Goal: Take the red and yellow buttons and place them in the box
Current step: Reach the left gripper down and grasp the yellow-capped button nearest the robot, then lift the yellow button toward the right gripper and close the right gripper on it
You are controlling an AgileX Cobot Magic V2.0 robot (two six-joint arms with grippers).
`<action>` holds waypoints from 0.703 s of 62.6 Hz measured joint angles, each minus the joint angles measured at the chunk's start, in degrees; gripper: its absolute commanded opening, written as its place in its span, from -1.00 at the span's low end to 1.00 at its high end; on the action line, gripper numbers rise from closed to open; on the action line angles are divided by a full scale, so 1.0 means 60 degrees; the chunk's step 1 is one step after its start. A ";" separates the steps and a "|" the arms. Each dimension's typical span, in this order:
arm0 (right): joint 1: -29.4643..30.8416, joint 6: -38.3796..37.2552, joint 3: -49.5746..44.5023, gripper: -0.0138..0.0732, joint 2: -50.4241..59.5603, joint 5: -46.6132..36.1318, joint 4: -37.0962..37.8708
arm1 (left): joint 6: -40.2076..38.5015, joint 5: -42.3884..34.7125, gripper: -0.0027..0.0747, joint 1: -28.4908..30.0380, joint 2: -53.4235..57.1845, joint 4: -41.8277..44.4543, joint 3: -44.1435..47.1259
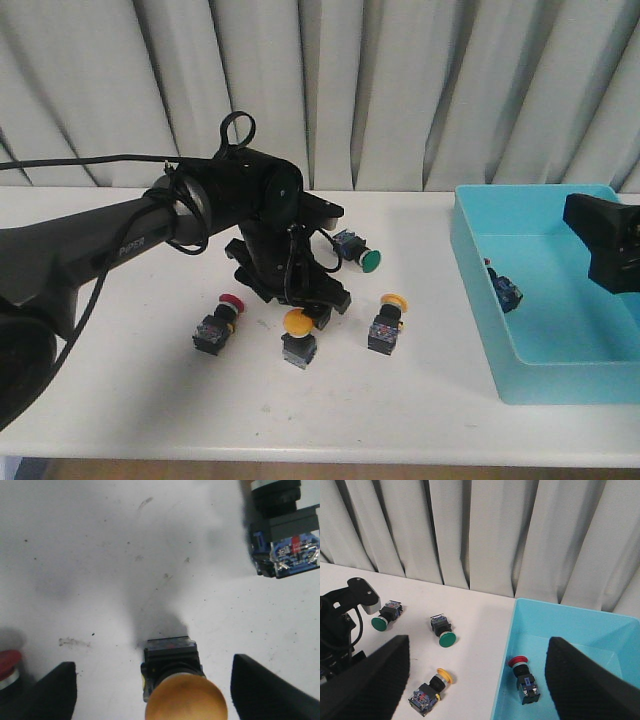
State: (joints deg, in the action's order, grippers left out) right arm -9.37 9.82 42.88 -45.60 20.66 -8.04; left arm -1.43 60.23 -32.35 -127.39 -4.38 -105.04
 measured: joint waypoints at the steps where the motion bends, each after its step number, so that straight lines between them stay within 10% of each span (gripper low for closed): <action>1: 0.0000 0.0000 0.0000 0.59 0.0000 0.0000 0.0000 | 0.0013 0.0023 0.55 -0.0008 -0.0008 -0.0020 0.0000; 17: 0.0000 -0.0008 0.0000 0.58 0.0000 0.0004 0.0000 | 0.0033 0.0280 0.10 -0.0008 -0.0303 -0.0183 -0.0009; 33: 0.0000 -0.0008 0.0000 0.58 -0.0200 0.0069 0.0000 | 0.0239 0.0302 -0.96 -0.0008 -0.0329 -0.0215 -0.0048; 44: -0.0564 0.0498 0.0000 0.58 -0.1026 0.0044 0.0018 | 0.0422 0.0460 -0.95 -0.0008 -0.0133 -0.0215 -0.0048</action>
State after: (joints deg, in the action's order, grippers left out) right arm -12.76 12.80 42.88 -51.75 20.92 -7.93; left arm 1.10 62.98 -32.40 -128.19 -5.66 -105.33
